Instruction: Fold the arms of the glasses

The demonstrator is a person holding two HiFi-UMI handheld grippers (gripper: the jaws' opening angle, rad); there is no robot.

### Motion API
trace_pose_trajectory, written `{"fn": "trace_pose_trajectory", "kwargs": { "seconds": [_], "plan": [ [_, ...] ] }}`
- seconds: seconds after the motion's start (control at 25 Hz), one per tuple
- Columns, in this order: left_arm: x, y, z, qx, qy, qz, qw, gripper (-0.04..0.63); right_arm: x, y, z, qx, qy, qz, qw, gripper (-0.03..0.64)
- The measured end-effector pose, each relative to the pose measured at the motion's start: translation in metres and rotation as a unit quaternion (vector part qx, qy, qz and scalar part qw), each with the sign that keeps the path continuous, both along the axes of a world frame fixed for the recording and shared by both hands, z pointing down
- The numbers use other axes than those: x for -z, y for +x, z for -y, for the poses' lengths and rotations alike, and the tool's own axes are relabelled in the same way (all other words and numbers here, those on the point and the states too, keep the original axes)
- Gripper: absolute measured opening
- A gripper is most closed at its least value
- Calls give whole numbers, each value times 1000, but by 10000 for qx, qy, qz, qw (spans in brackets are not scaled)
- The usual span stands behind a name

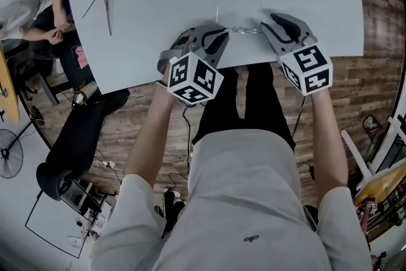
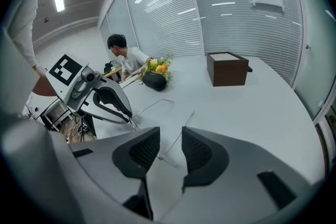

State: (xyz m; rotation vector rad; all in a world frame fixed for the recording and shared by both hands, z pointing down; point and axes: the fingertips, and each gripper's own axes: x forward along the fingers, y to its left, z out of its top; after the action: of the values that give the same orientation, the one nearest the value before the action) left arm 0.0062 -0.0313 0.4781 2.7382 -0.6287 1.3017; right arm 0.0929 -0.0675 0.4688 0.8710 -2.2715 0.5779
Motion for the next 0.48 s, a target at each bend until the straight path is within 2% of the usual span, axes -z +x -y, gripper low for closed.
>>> {"fn": "trace_pose_trajectory", "kwargs": {
  "seconds": [0.48],
  "plan": [
    [-7,4,-1,-441,40,292,9986,52,-4,-1,8,-2,-26,-5,10000,129]
  ]
}}
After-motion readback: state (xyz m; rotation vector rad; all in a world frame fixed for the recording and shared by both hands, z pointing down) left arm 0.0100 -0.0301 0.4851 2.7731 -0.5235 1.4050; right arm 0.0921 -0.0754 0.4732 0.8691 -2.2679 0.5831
